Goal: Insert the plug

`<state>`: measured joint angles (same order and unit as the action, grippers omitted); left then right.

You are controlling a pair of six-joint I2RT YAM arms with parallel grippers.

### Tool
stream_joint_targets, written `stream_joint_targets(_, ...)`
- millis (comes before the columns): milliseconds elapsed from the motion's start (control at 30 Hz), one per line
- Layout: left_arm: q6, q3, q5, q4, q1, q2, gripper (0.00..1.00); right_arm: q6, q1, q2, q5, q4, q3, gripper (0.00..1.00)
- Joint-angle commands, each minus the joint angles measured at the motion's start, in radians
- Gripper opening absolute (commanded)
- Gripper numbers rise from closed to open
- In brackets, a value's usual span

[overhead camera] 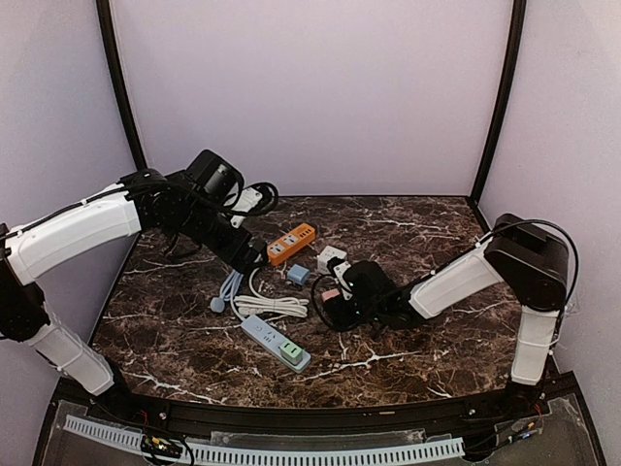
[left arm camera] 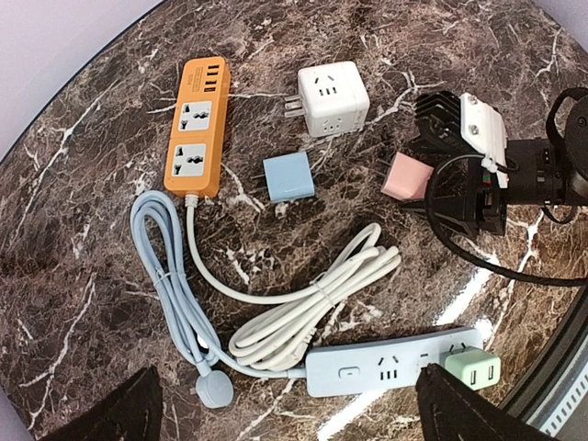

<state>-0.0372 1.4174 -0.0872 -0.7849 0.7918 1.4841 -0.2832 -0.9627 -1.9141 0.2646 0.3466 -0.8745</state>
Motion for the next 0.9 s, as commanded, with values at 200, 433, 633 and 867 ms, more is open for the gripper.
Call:
stream_joint_targets(200,-0.025,-0.016,0.008,-0.023,-0.005,-0.047,0.96,0.010,-0.008,-0.026,0.031,0.010,-0.001,0.49)
stream_joint_targets(433,-0.031,-0.011,0.018,-0.022,-0.005,-0.043,0.96,0.050,-0.008,-0.002,0.021,0.008,-0.009,0.34)
stream_joint_targets(633,-0.049,0.012,0.036,-0.034,-0.005,-0.031,0.96,0.092,-0.009,0.076,0.007,-0.016,-0.004,0.24)
stream_joint_targets(867,-0.132,0.003,0.042,-0.023,-0.005,-0.030,0.96,0.138,-0.008,0.174,-0.027,-0.069,-0.005,0.20)
